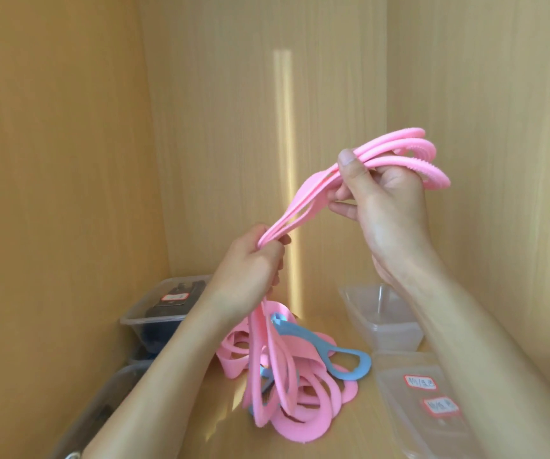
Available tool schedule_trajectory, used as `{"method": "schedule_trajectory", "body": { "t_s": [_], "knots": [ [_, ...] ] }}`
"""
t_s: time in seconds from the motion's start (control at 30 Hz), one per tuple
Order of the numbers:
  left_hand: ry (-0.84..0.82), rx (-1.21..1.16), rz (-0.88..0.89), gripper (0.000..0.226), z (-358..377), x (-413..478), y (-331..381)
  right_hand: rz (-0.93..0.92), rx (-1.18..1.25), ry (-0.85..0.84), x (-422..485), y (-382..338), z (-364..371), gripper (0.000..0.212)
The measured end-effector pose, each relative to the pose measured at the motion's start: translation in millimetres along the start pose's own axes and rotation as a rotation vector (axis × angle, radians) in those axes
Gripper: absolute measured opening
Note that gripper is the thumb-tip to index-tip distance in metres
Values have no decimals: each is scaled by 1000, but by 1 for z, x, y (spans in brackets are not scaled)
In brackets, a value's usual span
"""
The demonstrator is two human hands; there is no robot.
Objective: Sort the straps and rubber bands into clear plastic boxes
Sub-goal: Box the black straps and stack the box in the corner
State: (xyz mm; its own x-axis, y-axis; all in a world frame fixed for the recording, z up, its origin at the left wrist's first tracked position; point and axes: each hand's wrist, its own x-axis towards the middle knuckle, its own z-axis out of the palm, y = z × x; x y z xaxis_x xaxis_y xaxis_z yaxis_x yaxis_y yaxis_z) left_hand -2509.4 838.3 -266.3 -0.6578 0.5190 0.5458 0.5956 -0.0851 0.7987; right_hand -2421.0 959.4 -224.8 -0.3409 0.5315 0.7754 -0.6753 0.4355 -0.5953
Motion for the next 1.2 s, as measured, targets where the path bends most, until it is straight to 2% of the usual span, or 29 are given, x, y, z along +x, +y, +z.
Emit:
{"method": "schedule_trajectory", "body": {
  "t_s": [0.1,0.2,0.37,0.47,0.6,0.77,0.93,1.0,1.07,1.13,1.2],
  "knots": [
    [18,-80,-8,19,-6,1,-1,8,-14,-8,-1,2,1,36],
    [-46,-166,5,16,-12,2,-4,36,-12,3,-1,5,0,40],
    [-112,-249,66,28,-22,2,-6,166,23,35,1,10,-5,43],
    [-66,-288,62,32,-23,2,-3,264,41,32,-1,12,-4,38],
    [65,-289,16,21,-22,3,0,355,29,6,-10,16,-2,34],
    [233,-285,9,24,-21,9,-3,597,120,-182,-39,34,-12,22],
    [248,-275,43,5,-15,7,-2,867,81,-530,-69,45,-32,47],
    [228,-286,35,7,-12,4,0,884,30,-700,-73,40,-39,60],
    [187,-305,42,9,-10,-1,5,828,-27,-794,-76,32,-44,58],
    [146,-289,76,9,-6,-5,10,714,-93,-762,-80,22,-46,43],
    [111,-247,119,7,-1,-8,14,555,-123,-566,-80,22,-48,38]
  ]
}}
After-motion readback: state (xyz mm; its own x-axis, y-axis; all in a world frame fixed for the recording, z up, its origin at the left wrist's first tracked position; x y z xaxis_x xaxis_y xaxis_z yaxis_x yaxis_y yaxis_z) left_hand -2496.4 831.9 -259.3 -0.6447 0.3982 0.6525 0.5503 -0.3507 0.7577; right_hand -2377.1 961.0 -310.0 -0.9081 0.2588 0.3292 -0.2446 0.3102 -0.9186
